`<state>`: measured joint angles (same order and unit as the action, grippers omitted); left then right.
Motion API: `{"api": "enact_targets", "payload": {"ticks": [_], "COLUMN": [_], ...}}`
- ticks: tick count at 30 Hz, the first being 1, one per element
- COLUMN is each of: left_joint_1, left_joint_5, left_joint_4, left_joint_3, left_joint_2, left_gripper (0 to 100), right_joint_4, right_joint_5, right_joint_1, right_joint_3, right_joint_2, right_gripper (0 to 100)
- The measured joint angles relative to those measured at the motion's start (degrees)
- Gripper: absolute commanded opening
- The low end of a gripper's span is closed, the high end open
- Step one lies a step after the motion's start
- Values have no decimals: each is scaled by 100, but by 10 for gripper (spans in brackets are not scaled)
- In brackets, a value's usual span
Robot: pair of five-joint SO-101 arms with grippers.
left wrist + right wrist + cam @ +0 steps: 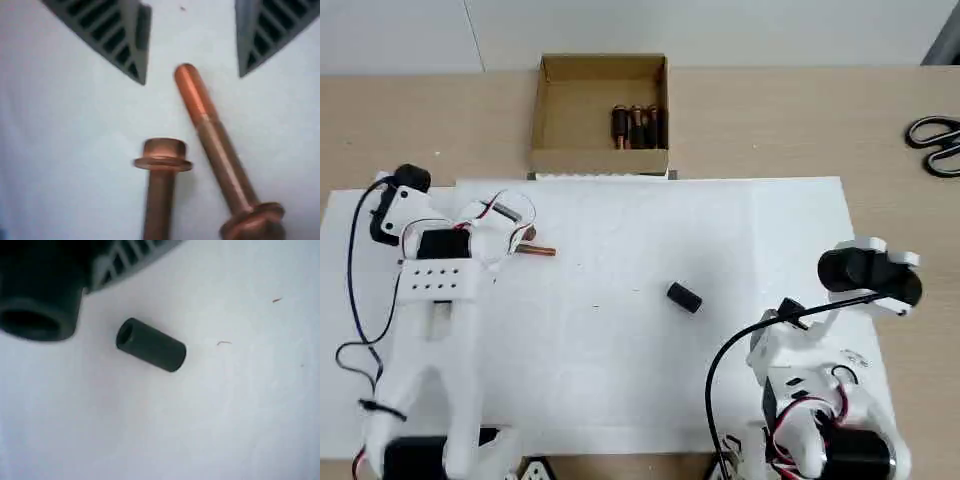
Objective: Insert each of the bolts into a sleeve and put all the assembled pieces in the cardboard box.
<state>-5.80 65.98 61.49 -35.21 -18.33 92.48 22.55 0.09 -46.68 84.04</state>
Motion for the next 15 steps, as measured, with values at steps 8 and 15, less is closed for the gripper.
{"api": "enact_targets", "payload": {"ticks": [8, 15], "left_joint_1": [0, 0], "left_joint_5": [0, -18], "left_joint_4": [607, 1125], "left_joint_3": [1187, 2092], "left_joint_2": [1319, 2119], "left_gripper": [107, 108], "right_joint_4": [0, 0], "right_joint_5": [0, 0], "right_joint_1": [167, 176], "right_joint_3": [0, 0], "right_joint_2": [0, 0], "right_gripper": [3, 3]}}
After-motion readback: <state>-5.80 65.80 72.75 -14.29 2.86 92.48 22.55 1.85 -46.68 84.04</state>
